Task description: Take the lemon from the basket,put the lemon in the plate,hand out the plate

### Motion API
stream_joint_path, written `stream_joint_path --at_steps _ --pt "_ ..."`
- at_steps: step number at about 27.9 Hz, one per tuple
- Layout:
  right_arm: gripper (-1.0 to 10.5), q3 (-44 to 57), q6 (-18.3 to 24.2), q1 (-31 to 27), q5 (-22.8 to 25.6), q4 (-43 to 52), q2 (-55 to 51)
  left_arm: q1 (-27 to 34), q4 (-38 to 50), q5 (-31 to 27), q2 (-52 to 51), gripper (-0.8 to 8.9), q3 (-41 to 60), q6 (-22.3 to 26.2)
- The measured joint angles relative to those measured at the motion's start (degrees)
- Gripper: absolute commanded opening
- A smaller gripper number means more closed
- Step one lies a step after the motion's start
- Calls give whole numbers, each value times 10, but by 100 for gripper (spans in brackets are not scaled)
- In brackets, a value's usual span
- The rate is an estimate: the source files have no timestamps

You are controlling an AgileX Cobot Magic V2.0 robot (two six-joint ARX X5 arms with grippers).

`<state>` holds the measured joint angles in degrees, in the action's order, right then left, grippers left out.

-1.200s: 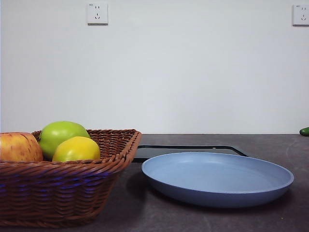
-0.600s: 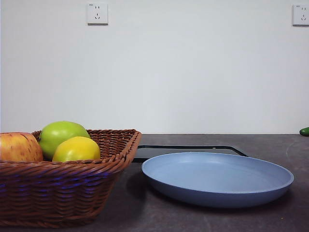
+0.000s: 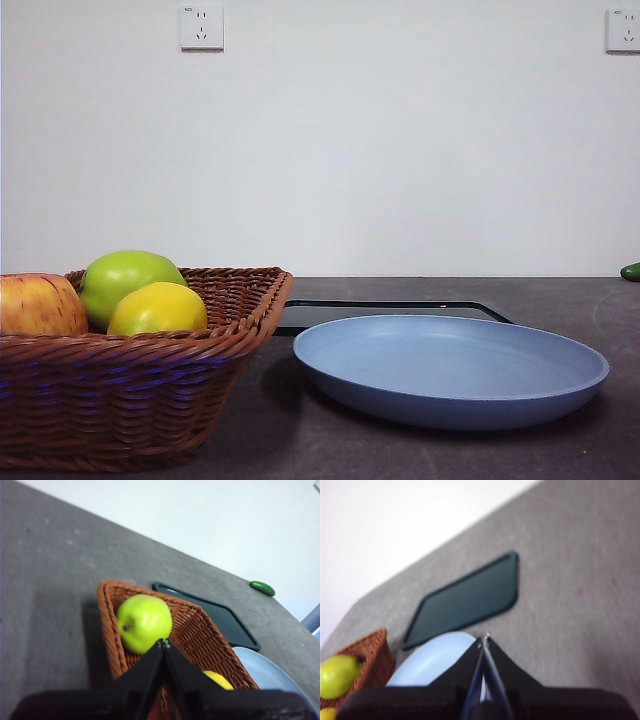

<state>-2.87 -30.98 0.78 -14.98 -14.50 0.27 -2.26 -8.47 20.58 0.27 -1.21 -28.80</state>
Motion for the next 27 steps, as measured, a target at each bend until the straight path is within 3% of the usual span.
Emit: stream_joint_path --at_steps 8,13,19,27 --pt "3 -113 -7 0 2 -80 38 0 -102 -7 32 7 -114 -7" --pt "3 -205 17 0 2 -123 99 0 -127 -20 99 7 -195 26" --pt "3 -329 72 0 1 -182 201 0 -153 -8 208 7 -305 80" --pt "3 -481 167 0 -15 -292 352 0 -191 82 367 7 -433 141"
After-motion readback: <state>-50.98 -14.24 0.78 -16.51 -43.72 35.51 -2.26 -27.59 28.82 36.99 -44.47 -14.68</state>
